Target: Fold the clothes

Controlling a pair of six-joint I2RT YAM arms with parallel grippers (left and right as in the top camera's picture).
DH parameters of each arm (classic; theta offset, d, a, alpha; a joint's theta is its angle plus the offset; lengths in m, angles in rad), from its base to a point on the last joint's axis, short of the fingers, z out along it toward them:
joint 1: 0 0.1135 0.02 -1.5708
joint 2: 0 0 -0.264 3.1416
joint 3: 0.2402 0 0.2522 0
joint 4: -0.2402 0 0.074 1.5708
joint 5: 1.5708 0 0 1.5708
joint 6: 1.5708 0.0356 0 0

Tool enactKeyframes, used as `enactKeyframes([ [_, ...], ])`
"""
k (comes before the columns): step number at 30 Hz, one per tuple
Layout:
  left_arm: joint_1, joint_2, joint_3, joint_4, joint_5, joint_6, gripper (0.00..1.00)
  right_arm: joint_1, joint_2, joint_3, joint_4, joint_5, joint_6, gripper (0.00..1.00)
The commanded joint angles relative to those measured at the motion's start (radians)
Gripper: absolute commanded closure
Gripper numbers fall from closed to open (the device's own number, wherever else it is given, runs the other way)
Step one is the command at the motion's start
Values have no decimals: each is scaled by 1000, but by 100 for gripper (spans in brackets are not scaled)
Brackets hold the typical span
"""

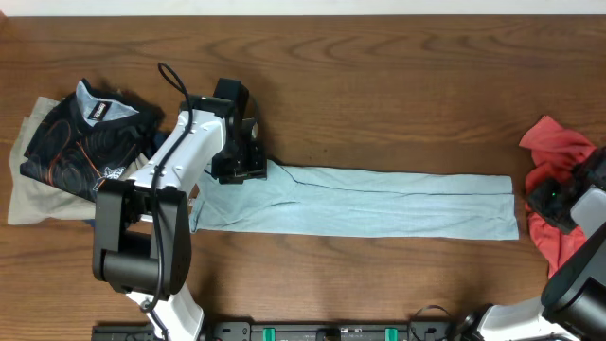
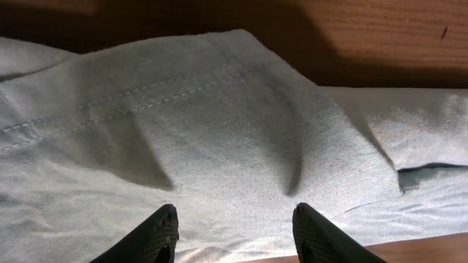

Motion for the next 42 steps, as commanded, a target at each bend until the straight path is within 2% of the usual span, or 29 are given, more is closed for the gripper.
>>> enactKeyframes([
  [1,2,-16,-4,2,6,-10,48,-33,8,39,-9,103,59,73],
  [6,2,-16,-4,10,6,-10,48,-24,-68,94,-31,-216,-77,67],
  [8,2,-16,-4,10,6,-10,48,-9,-106,95,-77,-343,-150,62],
  [12,2,-16,-4,10,6,-10,48,36,-146,95,-231,-413,-261,46],
  [14,2,-16,-4,9,6,-10,47,57,-143,90,-291,-412,-307,42],
  [16,2,-16,-4,9,6,-10,47,77,-137,72,-324,-406,-359,42],
  [22,2,-16,-4,1,6,-10,47,97,-114,4,-292,-338,-360,42],
  [27,2,-16,-4,-7,6,-10,46,97,-111,-47,-215,-293,-322,37],
  [36,2,-16,-4,-6,6,-10,47,97,-111,-125,-97,-293,-322,37],
  [40,2,-16,-4,-6,6,-10,47,97,-111,-145,-63,-293,-322,41],
  [42,2,-16,-4,-6,6,-10,47,97,-111,-146,-56,-293,-322,51],
])
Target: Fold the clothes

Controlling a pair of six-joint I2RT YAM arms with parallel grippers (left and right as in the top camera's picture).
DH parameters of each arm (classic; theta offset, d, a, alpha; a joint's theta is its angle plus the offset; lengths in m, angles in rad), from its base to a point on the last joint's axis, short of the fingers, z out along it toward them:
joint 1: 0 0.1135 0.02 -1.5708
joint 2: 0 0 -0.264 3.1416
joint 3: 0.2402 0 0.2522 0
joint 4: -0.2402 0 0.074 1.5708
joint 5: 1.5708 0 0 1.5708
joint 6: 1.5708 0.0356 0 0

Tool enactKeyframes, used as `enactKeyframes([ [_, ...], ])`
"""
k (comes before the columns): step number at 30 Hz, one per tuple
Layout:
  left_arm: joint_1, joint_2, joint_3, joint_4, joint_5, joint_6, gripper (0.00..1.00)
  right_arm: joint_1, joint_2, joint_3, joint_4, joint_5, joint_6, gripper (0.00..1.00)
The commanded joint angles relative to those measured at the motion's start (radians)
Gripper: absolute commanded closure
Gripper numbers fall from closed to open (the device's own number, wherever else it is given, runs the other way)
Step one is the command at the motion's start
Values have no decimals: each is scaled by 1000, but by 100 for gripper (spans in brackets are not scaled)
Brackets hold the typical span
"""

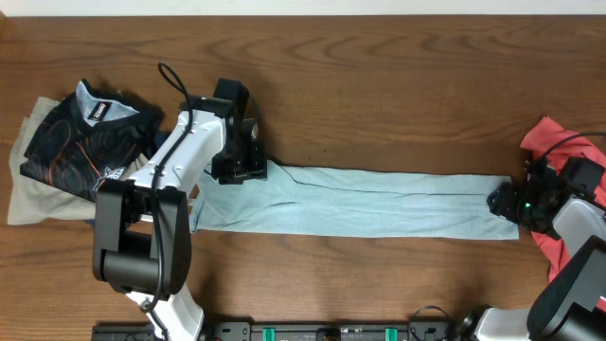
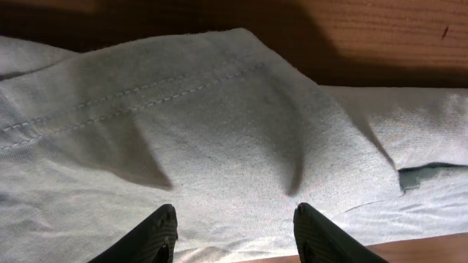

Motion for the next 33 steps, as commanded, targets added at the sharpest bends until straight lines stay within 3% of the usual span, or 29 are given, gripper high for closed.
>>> enactKeyframes([
  [1,2,-16,-3,-5,6,-10,46,7,9,-25,9,0,2,65],
  [4,2,-16,-3,-5,6,-10,46,7,9,-23,24,-1,10,99],
  [9,2,-16,-3,-4,6,-10,46,6,6,39,9,29,57,99],
  [20,2,-16,-3,8,6,-10,46,52,4,325,-274,94,85,99],
  [26,2,-16,-3,11,6,-10,46,216,4,325,-328,82,88,99],
  [33,2,-16,-3,13,6,-10,46,465,6,322,-339,62,196,99],
])
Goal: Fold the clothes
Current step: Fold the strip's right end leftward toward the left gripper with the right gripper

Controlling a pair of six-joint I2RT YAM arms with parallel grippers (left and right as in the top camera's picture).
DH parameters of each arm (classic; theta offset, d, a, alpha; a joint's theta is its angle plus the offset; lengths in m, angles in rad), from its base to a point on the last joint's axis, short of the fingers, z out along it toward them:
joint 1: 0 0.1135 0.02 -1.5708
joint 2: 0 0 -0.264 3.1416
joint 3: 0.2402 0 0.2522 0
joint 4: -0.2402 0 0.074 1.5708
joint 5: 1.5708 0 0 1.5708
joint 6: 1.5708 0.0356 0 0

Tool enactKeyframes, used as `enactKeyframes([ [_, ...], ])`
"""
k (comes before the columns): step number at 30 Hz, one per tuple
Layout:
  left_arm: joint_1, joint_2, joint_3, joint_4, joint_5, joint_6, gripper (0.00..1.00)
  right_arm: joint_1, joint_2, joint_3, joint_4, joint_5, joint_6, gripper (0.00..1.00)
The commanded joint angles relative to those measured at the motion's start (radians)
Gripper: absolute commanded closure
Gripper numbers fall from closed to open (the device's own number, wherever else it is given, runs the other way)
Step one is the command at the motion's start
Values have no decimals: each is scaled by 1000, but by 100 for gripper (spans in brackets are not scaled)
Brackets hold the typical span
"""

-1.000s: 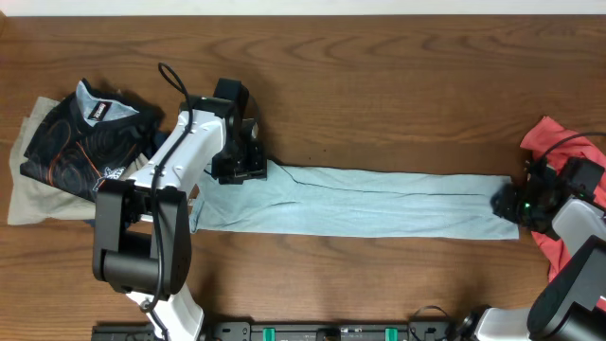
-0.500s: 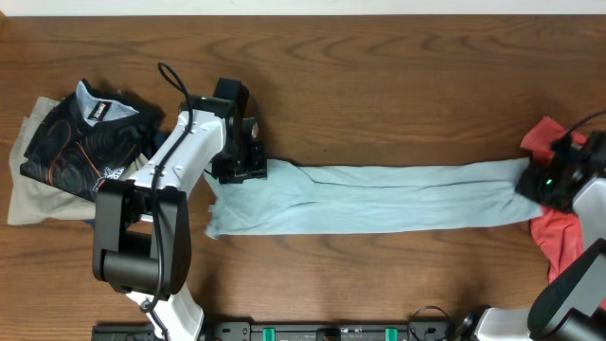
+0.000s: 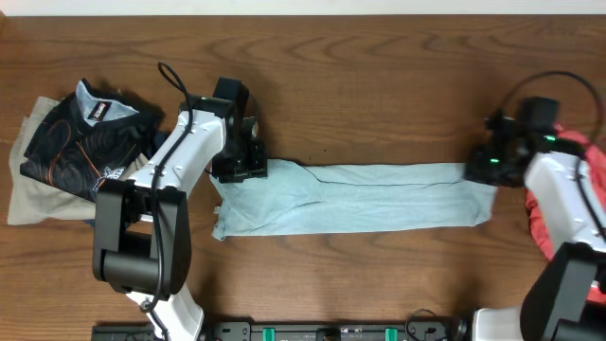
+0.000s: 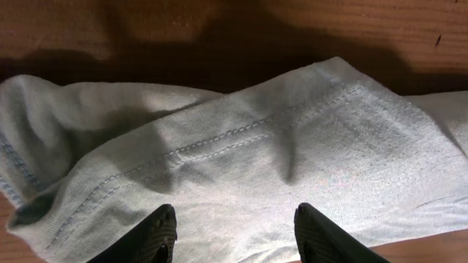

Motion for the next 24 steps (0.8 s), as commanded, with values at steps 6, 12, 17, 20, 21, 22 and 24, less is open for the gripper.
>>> enactKeyframes([
  [6,2,-16,-3,-3,6,-10,46,239,21,-6,-3,-13,140,99],
  [12,2,-16,-3,-3,6,-10,46,356,58,-6,19,-13,230,99],
  [17,2,-16,-5,-3,6,-9,46,445,90,-6,57,-29,268,99],
  [20,2,-16,-6,-2,6,-9,46,485,102,-6,86,-29,283,99],
  [21,2,-16,-6,-3,6,-9,46,499,104,-6,96,-29,283,99],
  [22,2,-16,-6,-3,6,-9,46,512,107,-6,103,-29,283,99],
  [24,2,-16,-6,-3,6,-9,46,529,108,-6,110,-31,293,98],
])
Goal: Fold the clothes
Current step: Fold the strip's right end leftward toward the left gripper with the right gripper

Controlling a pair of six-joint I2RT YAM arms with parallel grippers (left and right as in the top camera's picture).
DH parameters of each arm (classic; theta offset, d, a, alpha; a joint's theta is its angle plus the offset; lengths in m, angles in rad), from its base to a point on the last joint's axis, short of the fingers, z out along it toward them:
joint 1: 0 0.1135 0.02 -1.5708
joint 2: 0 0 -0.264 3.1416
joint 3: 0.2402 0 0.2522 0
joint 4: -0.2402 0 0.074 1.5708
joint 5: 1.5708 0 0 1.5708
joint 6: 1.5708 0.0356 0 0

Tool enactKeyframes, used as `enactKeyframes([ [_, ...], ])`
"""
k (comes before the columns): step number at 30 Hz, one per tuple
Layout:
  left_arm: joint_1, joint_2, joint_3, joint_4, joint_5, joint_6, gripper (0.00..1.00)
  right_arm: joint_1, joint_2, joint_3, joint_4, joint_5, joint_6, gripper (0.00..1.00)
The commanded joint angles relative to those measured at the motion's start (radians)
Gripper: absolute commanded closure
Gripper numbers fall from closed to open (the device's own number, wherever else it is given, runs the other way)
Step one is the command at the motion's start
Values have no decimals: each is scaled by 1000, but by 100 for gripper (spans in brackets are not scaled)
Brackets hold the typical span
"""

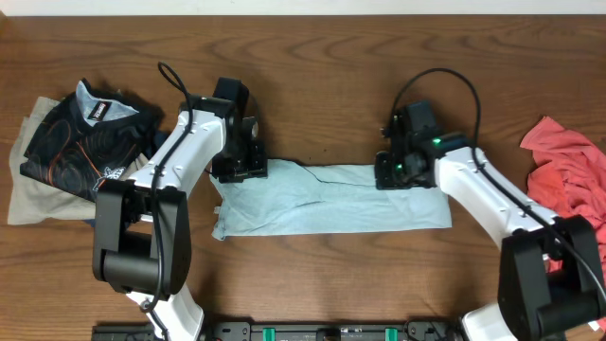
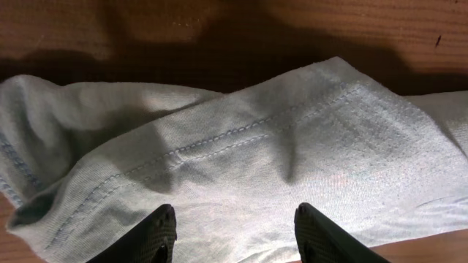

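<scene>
Light blue trousers (image 1: 322, 204) lie lengthwise across the middle of the table. My left gripper (image 1: 248, 166) rests on their upper left end. In the left wrist view it is open (image 2: 234, 228), its dark fingertips (image 2: 162, 225) spread over the stitched, rumpled cloth (image 2: 241, 146). My right gripper (image 1: 396, 173) sits on the upper edge of the trousers, left of their right end. The leg end appears doubled back under it and held; its jaws are hidden from above.
A dark patterned garment (image 1: 80, 142) lies on a beige cloth (image 1: 28, 204) at the far left. A red garment (image 1: 563, 156) is heaped at the right edge. Cables run from both arms. Bare wood (image 1: 331, 76) shows behind the trousers.
My right gripper has moved left along the trousers' upper edge, and the right end of the trousers now lies further left, so they look shorter. The left gripper has not moved.
At first the trousers lay at full length and my right gripper was over the red garment. Then it was at the trousers' right end. Then the end was drawn in and the left end bunched up. Now the leg end is further left.
</scene>
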Motion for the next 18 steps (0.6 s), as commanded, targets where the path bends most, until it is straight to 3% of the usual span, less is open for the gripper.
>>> enactKeyframes([
  [1,2,-16,-6,-3,6,-9,46,38,6,-5,8,-18,37,96],
  [4,2,-16,-6,-3,6,-9,46,57,6,-5,8,-43,37,74],
  [10,2,-16,-6,4,6,-9,46,69,6,-5,14,-228,-66,60],
  [11,2,-16,-6,5,6,-9,46,69,6,-5,9,-230,-90,63],
  [13,2,-16,-6,4,6,-9,46,63,6,-5,-4,-146,-106,80],
  [18,2,-16,-9,5,6,-9,46,43,6,-5,-12,86,-46,74],
])
